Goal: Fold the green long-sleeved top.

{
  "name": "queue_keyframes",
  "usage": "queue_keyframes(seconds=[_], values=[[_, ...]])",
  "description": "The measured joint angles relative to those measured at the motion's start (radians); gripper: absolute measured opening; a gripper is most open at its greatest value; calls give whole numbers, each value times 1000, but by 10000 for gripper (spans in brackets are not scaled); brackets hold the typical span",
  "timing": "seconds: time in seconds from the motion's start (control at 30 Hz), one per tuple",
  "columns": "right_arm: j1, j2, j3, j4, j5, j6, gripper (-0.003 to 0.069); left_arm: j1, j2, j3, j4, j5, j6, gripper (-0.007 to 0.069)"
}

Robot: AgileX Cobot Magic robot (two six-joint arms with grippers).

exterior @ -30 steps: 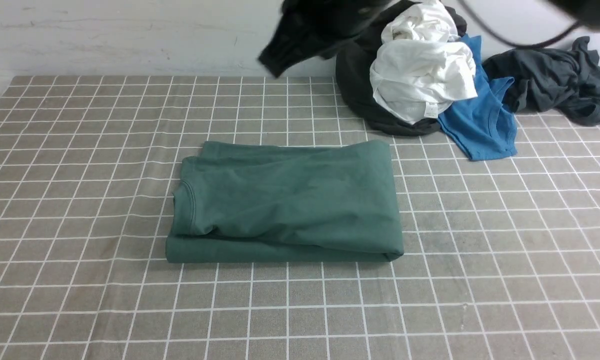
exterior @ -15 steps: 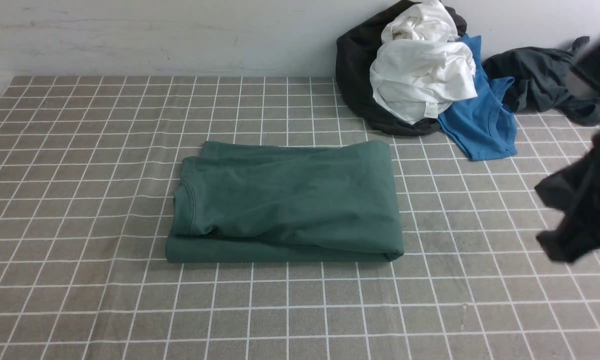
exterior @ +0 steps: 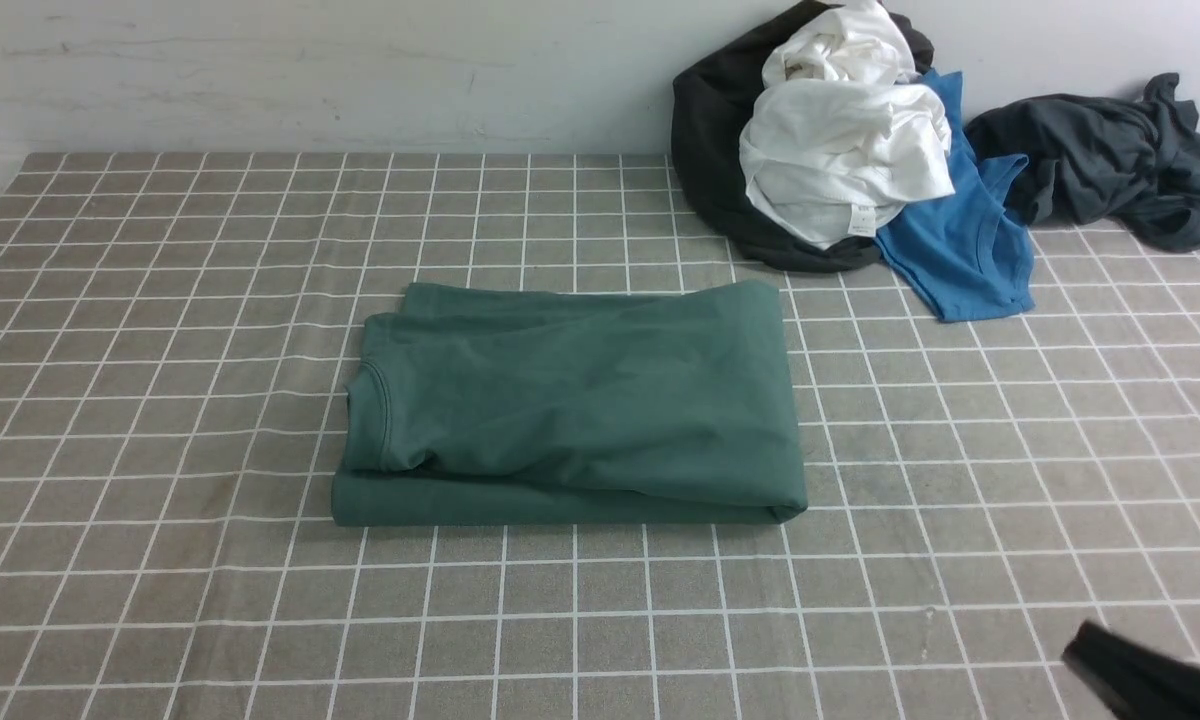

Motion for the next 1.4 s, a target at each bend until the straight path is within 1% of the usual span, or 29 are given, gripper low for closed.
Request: queue_keyframes(seconds=[0.07,0.13,0.23,0.33,0.37,0.4,0.43,0.47,0.53,0.6,0.67,0.73,0.83,0.87,0.93,1.07,1.2,1.4], values=[[0,-24,57,-33,-8,0,-13,0,0,0,0,0,0,-8],[0,-30,67,-35,6,7,-13,0,0,0,0,0,0,-8],[0,-35,71,-5,101,52,-13,0,0,0,-1,0,0,-8],[0,-42,71,53,215,116,-13,0,0,0,-1,0,0,-8],[0,-42,71,53,223,121,-13,0,0,0,-1,0,0,-8],[-4,-71,71,73,277,146,-13,0,0,0,-1,0,0,-8],[-4,-71,71,76,284,149,-13,0,0,0,-1,0,0,-8],[-16,-132,71,90,336,168,-13,0,0,0,-1,0,0,-8],[-35,-185,71,95,371,172,-13,0,0,0,-1,0,0,-8],[-124,-308,71,116,442,174,-13,0,0,0,-1,0,0,-8],[-197,-345,71,151,476,177,-13,0,0,1,-1,1,0,-8],[-315,-352,71,212,512,177,-13,0,-1,1,-1,1,0,-8],[-418,-353,70,303,515,177,-13,0,-1,1,-1,1,0,-8],[-431,-353,69,310,515,177,-13,0,-1,1,-1,1,0,-8],[-497,-353,69,391,515,177,-13,0,-1,1,-1,1,0,-8],[-517,-353,69,456,515,177,-13,0,-1,1,-1,1,0,-8],[-522,-353,69,469,515,175,-13,0,-1,1,-1,1,0,-8],[-575,-353,69,480,516,170,-13,0,-1,1,-1,1,0,-8]])
